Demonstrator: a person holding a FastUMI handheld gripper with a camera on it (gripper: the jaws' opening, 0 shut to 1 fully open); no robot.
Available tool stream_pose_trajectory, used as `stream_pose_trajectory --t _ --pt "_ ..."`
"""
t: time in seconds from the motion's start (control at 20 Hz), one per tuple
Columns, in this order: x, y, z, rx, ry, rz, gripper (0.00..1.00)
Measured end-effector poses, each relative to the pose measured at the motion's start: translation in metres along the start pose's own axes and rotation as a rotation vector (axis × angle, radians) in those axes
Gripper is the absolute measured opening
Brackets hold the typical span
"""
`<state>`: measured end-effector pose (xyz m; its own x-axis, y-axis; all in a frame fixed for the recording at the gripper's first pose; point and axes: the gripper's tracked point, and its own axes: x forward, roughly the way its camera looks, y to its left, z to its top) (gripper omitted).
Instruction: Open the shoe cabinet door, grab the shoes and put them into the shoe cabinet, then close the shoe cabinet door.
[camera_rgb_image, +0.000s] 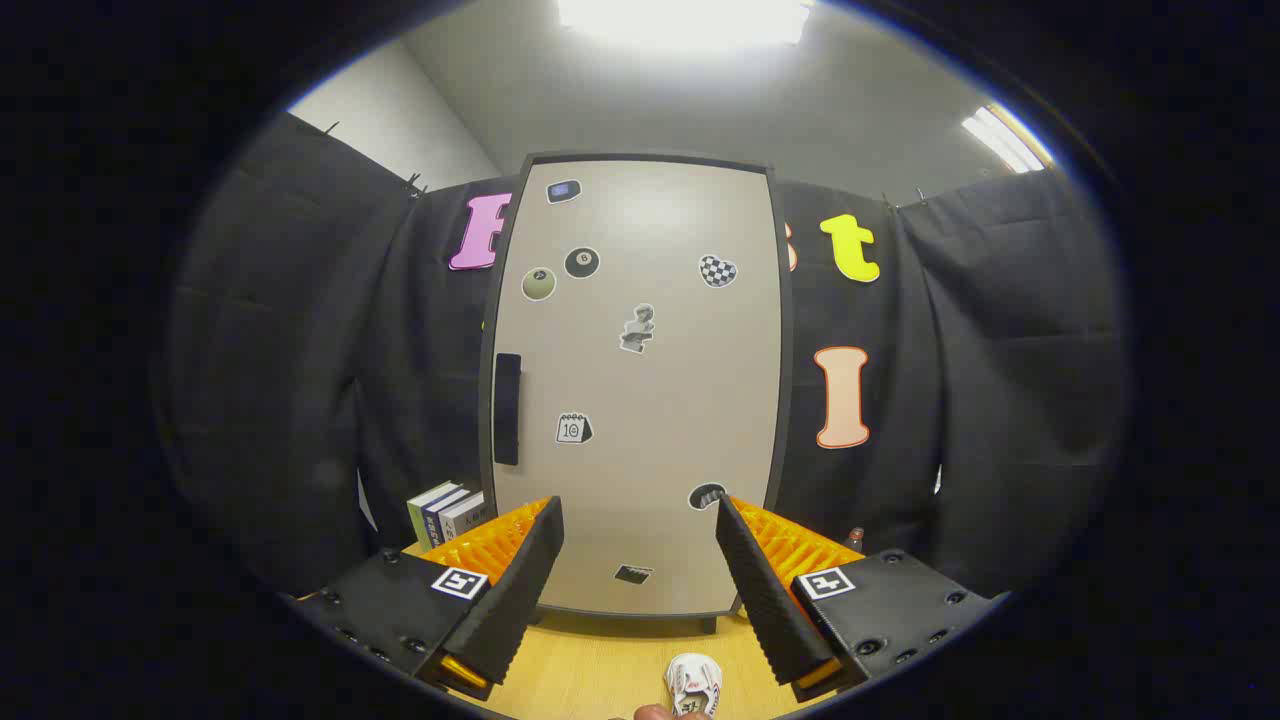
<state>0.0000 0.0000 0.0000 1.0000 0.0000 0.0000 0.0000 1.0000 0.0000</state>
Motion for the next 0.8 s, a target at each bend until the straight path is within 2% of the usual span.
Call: stream_pose_trajectory --t 0.8 --pt "-0.006 0.043 -0.005 -0.035 0.027 0.076 0.97"
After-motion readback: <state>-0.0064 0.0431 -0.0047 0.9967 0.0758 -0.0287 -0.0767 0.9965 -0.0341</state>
